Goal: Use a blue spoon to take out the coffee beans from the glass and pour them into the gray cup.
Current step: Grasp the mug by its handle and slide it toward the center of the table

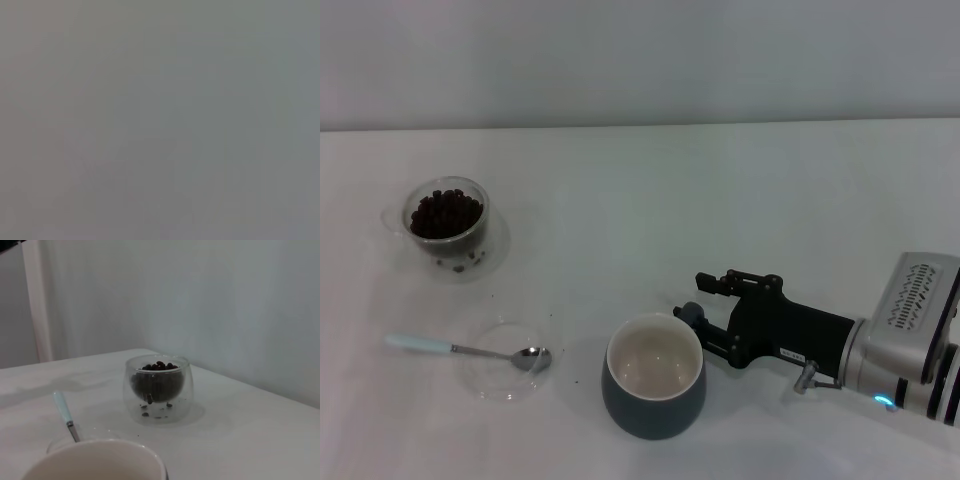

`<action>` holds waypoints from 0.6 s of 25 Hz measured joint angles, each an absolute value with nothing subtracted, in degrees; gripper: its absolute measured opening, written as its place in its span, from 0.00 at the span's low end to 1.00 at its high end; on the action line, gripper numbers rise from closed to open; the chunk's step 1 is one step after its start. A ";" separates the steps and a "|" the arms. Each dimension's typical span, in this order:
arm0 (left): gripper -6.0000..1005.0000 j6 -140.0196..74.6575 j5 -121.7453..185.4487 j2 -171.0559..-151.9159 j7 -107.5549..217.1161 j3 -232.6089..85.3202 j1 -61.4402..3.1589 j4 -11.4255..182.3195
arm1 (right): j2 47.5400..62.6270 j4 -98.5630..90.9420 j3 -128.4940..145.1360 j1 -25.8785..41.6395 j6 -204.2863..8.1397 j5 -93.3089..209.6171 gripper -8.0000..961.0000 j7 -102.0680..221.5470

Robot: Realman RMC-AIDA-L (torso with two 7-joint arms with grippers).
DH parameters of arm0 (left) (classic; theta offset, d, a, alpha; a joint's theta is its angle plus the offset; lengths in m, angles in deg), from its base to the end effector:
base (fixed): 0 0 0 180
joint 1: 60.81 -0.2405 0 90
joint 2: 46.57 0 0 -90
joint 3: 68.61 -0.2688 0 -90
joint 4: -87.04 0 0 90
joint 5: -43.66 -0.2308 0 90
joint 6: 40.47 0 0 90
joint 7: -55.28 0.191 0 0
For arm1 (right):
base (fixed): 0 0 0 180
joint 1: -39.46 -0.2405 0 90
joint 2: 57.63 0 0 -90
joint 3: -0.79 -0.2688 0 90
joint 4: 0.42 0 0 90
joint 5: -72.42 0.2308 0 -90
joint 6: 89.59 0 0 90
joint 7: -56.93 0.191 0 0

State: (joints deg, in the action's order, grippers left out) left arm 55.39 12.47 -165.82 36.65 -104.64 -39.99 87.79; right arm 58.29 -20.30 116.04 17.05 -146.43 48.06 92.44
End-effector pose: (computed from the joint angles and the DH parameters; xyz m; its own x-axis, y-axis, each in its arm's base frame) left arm -0.3641 0.3241 0.0671 0.5727 -0.4378 0.6930 0.7885 0.0632 -0.6118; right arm 0.3013 0.3394 -0.1431 0.8391 -0.1803 -0.5132 -0.4361 -0.7869 -0.4367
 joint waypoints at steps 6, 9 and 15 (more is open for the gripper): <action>0.89 55.33 12.47 -165.83 36.65 -104.48 -40.23 87.73 | 58.18 -20.42 116.77 17.08 -146.79 47.40 0.57 92.39; 0.89 55.32 12.47 -165.83 36.65 -104.47 -40.29 87.63 | 58.07 -20.44 117.33 17.15 -147.24 47.28 0.57 92.25; 0.89 55.36 12.47 -165.78 36.65 -104.53 -40.33 87.48 | 57.83 -20.44 117.51 17.69 -148.04 47.27 0.57 92.13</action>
State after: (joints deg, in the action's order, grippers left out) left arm 55.36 12.47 -165.78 36.65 -104.53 -40.33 87.48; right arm 57.83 -20.44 117.51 17.69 -148.04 47.27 92.13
